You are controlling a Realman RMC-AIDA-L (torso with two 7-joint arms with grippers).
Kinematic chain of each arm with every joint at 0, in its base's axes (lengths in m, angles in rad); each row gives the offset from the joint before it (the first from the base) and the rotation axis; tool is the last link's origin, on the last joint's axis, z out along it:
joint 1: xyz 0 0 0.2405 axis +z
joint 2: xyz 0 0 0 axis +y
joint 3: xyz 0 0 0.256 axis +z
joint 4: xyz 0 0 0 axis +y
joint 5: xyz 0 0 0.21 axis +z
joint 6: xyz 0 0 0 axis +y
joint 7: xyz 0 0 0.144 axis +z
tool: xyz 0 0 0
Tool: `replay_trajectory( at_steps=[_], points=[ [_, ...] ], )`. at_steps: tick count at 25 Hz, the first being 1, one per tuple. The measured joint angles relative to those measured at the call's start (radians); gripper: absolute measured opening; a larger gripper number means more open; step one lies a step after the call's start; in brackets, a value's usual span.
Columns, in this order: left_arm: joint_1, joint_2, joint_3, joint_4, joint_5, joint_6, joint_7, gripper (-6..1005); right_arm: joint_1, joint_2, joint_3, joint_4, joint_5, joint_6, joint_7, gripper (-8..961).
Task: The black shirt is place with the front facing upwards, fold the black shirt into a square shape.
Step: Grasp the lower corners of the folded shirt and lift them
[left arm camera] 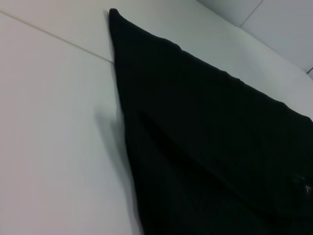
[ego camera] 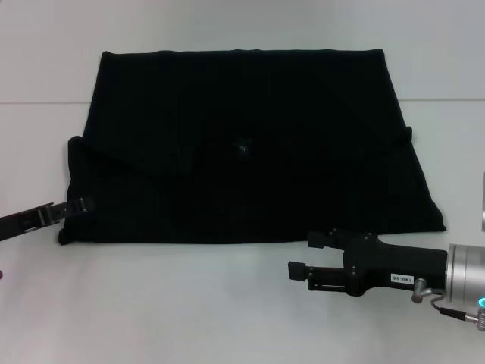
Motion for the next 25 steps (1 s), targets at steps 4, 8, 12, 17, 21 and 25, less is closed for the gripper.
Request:
replay_trajectory(
  at_steps=[4, 8, 12, 17, 21, 25],
  points=[
    [-0.009, -0.001, 0.009, -0.011, 0.0, -0.009, 0.008, 923, 0.001, 0.001, 0.0, 0.0, 0.003, 0.001, 0.002, 885],
    [-0.012, -0.002, 0.011, -0.012, 0.002, -0.01, 0.007, 922, 0.001, 0.0, 0.006, 0.0, 0.004, -0.003, 0.002, 885],
    [-0.01, 0.0, 0.012, -0.012, 0.007, 0.003, -0.002, 923, 0.0, -0.001, 0.007, 0.0, 0.004, -0.004, 0.002, 885],
    [-0.008, -0.001, 0.027, -0.012, 0.009, 0.026, -0.012, 922, 0.002, -0.001, 0.009, 0.0, 0.006, -0.003, 0.003, 884],
    [-0.01, -0.004, 0.046, -0.012, 0.01, 0.022, -0.016, 921, 0.004, 0.001, 0.01, 0.0, 0.006, -0.005, 0.003, 884],
    [-0.012, -0.004, 0.058, -0.011, 0.011, 0.025, -0.024, 920, 0.004, 0.001, 0.01, -0.001, 0.01, -0.006, 0.005, 884]
  ],
)
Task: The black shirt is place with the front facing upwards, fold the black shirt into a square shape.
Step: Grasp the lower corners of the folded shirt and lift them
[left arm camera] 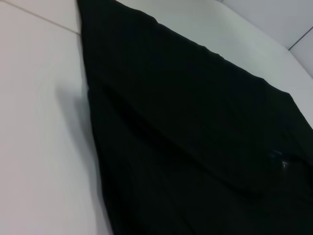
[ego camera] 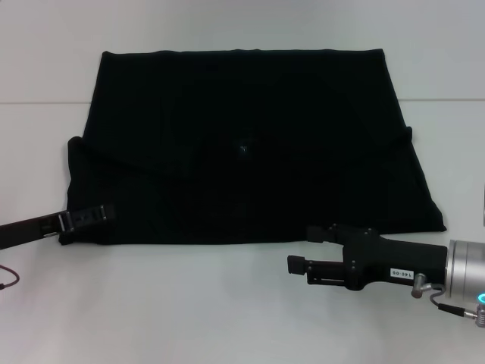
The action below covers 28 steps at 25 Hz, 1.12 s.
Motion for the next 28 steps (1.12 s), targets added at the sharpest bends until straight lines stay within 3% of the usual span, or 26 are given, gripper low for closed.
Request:
replay_trajectory(
  at_steps=[5, 13, 21, 24, 28],
  points=[
    [0.0, 0.0, 0.029, 0.017, 0.027, 0.0, -0.028, 919, -0.003, 0.0, 0.0, 0.0, 0.017, -0.001, 0.0, 883],
    [-0.004, -0.004, 0.053, 0.026, 0.039, -0.014, -0.036, 508, -0.006, -0.002, 0.0, 0.0, 0.029, -0.003, 0.0, 883],
    [-0.008, -0.002, 0.048, 0.026, 0.036, -0.012, -0.035, 209, -0.008, -0.005, 0.014, -0.007, 0.036, 0.005, 0.007, 882],
    [-0.008, -0.001, 0.048, 0.026, 0.036, -0.012, -0.035, 78, -0.017, -0.014, 0.029, -0.034, 0.035, 0.011, 0.069, 882],
    [-0.01, 0.001, 0.046, 0.026, 0.033, -0.012, -0.035, 72, -0.036, -0.051, 0.029, -0.118, 0.02, 0.012, 0.266, 882]
  ],
)
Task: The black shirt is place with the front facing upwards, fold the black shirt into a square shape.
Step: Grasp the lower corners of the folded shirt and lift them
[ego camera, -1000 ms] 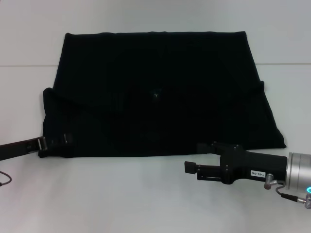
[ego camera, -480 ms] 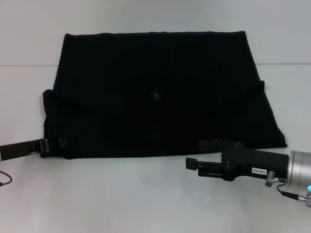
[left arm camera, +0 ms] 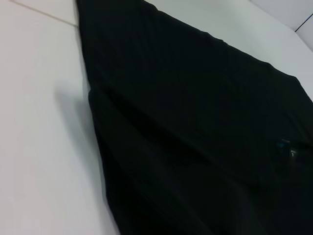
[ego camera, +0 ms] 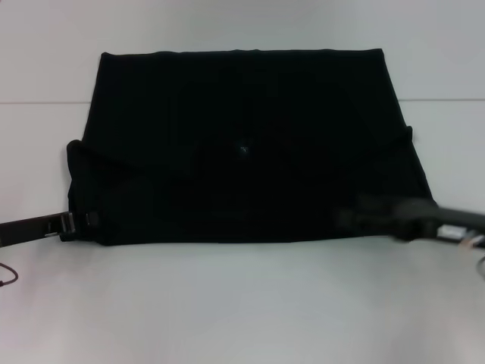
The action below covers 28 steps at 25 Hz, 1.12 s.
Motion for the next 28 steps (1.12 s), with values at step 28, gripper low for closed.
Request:
replay_trajectory(
  at_steps=[28],
  points=[
    [-0.025, 0.013, -0.01, -0.004, -0.002, 0.003, -0.008, 61, 0.206, -0.073, -0.013, -0.274, -0.724, 0.136, 0.932, 881]
  ],
)
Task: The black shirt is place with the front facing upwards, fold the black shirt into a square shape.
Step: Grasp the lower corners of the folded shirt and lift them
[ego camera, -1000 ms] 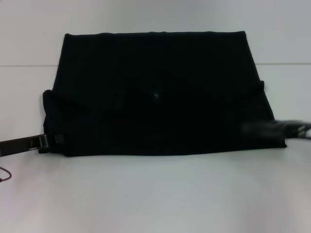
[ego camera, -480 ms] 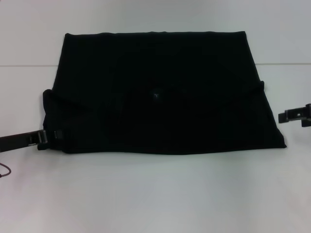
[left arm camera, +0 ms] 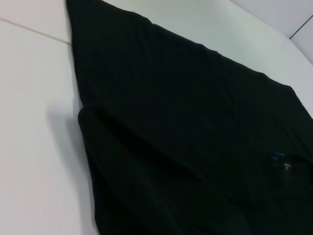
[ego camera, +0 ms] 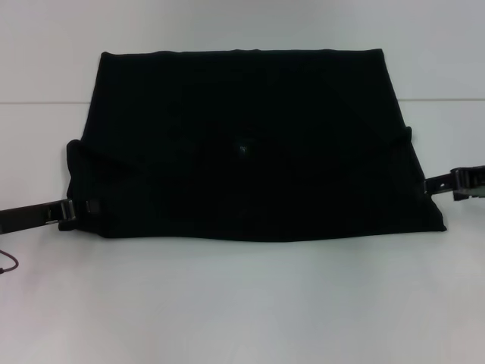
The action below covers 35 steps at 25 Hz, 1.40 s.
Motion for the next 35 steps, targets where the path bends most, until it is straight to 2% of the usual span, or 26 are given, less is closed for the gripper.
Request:
replay_trajectory(
  at_steps=[5, 17, 23, 28, 35],
  points=[
    [0.0, 0.0, 0.0, 0.0, 0.0, 0.001, 0.0, 62, 0.021, 0.002, -0.026, 0.067, -0.001, 0.065, -0.001, 881],
    [-0.002, 0.0, 0.0, 0.0, -0.008, 0.001, 0.0, 62, 0.054, 0.034, -0.103, 0.1, -0.001, 0.123, 0.004, 881],
    [-0.002, 0.0, 0.0, 0.001, -0.019, 0.004, 0.004, 62, 0.055, 0.039, -0.121, 0.088, -0.001, 0.119, 0.01, 768],
    [0.003, 0.0, -0.002, 0.003, -0.031, 0.007, 0.004, 62, 0.055, 0.037, -0.119, 0.087, -0.001, 0.119, 0.01, 542],
    [0.008, 0.0, -0.026, 0.004, -0.05, 0.013, 0.007, 62, 0.05, 0.031, -0.106, 0.087, 0.007, 0.119, 0.011, 383]
  ],
)
